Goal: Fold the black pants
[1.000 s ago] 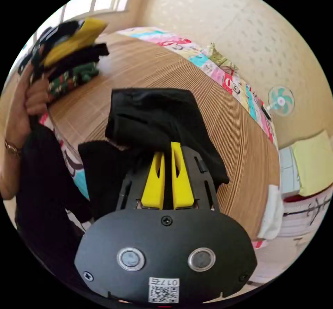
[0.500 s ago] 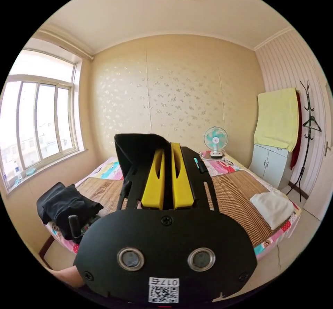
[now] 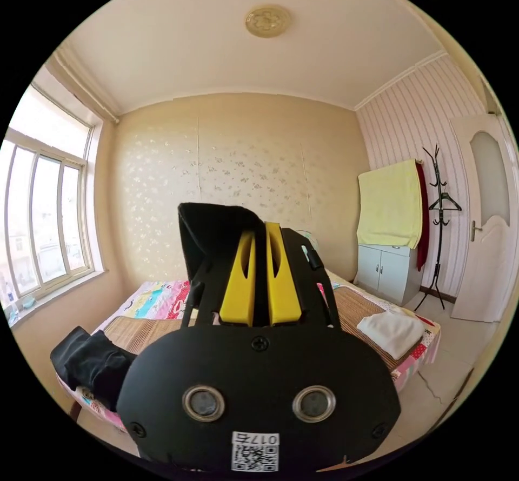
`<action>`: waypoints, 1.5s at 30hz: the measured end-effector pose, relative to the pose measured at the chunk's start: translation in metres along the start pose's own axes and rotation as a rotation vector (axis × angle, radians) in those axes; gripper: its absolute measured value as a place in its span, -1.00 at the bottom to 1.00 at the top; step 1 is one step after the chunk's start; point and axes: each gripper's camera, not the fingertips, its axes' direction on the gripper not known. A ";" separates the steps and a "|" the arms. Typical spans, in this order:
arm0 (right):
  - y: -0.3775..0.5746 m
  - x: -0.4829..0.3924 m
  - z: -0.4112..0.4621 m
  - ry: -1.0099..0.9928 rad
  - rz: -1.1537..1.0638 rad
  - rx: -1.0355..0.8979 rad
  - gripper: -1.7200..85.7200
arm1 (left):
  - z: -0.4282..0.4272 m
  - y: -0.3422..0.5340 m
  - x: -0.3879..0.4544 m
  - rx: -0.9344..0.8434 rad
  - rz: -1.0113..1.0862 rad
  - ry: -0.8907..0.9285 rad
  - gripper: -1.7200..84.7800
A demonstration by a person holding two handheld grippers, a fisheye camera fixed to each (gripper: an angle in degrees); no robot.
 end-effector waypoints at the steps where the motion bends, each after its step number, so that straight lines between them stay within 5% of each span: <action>1: -0.004 0.008 0.002 -0.012 0.013 -0.003 -0.88 | -0.002 -0.005 -0.001 0.010 -0.012 0.004 -0.65; 8: 0.008 0.088 -0.001 -0.059 0.049 0.050 -0.88 | -0.124 -0.037 -0.075 0.408 -0.267 0.210 -0.84; 11: 0.044 0.110 0.008 -0.135 -0.028 0.030 -0.88 | -0.183 -0.050 -0.082 0.462 -0.206 0.135 -0.84; 17: 0.148 0.124 0.129 -0.317 -0.236 -0.463 -0.87 | -0.184 -0.056 -0.128 0.117 -0.133 0.108 -0.84; 21: 0.225 0.119 0.240 -0.558 -0.283 -0.963 -0.86 | -0.107 -0.052 -0.173 -0.306 -0.069 0.355 -0.84; 26: 0.288 0.086 0.428 -0.521 -0.316 -1.532 -0.85 | -0.019 -0.093 -0.252 -0.559 -0.124 0.666 -0.84; 28: 0.252 0.075 0.494 -0.415 -0.308 -1.520 -0.85 | -0.003 -0.151 -0.315 -0.524 -0.247 0.606 -0.84; 30: 0.183 0.080 0.556 -0.298 -0.133 -1.306 -0.84 | 0.000 -0.257 -0.406 -0.334 -0.276 0.458 -0.84; 32: 0.108 0.110 0.570 -0.206 0.281 -0.908 -0.77 | -0.008 -0.319 -0.470 -0.226 -0.365 0.321 -0.81; 35: 0.106 0.101 0.518 -0.311 0.395 -0.525 -0.69 | -0.047 -0.328 -0.516 0.036 -0.529 0.075 -0.68; 38: 0.152 0.060 0.520 -0.486 0.191 -0.736 -0.67 | -0.024 -0.295 -0.522 -0.008 -0.562 0.152 -0.67; 42: 0.280 0.017 0.498 -0.495 -0.161 -1.120 -0.67 | 0.081 -0.197 -0.488 -0.571 -0.561 0.317 -0.59; 45: 0.378 0.016 0.441 -0.414 -0.244 -1.202 -0.66 | 0.116 -0.119 -0.450 -0.742 -0.651 0.254 -0.57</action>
